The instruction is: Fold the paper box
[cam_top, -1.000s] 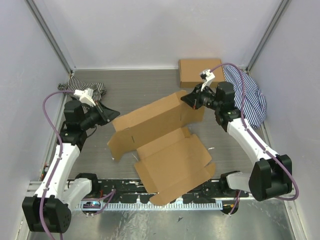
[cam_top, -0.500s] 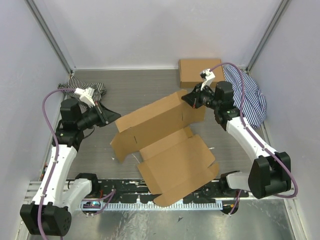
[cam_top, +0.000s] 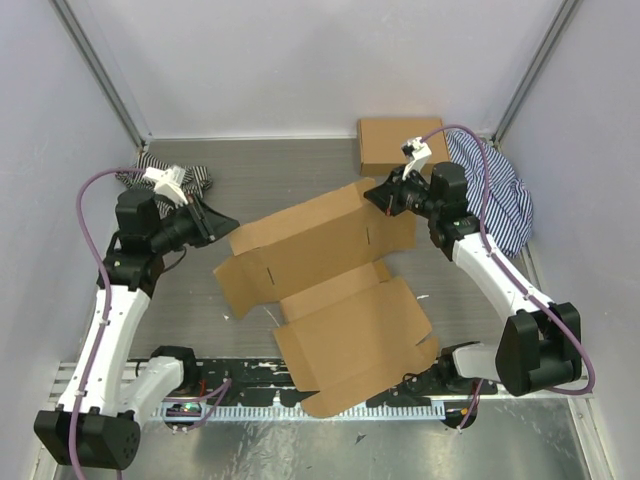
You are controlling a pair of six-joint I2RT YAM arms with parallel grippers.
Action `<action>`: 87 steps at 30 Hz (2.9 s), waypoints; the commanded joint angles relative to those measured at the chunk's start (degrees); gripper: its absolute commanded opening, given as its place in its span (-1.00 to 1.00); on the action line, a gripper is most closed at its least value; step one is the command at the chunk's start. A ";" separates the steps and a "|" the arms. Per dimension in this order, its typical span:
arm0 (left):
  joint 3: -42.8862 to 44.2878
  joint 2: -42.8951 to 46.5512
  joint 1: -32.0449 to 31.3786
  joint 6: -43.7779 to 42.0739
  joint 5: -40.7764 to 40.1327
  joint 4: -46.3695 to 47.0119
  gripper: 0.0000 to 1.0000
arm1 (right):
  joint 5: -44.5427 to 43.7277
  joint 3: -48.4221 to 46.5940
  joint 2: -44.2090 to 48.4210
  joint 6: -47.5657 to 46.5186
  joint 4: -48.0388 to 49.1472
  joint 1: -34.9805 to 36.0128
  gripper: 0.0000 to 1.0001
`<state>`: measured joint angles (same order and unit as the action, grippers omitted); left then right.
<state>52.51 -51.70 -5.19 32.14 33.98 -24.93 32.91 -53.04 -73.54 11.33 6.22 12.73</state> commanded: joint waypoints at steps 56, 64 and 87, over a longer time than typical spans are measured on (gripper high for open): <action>26.80 -27.11 -24.39 -24.10 -5.06 -16.05 -1.00 | 7.25 -3.81 0.66 -1.06 3.52 1.81 -0.42; 38.46 -28.62 -32.88 -29.59 -22.70 -27.61 -1.00 | -7.47 -9.42 2.56 3.00 -12.25 1.80 0.55; 28.32 -34.80 -59.92 -38.08 -82.21 -19.31 -1.00 | -4.44 -7.67 5.69 31.79 -24.76 3.92 0.76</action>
<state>83.22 -88.42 -60.90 -2.07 -34.70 -51.05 24.60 -61.39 -69.34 36.82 -22.20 15.46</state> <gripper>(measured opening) 0.015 0.889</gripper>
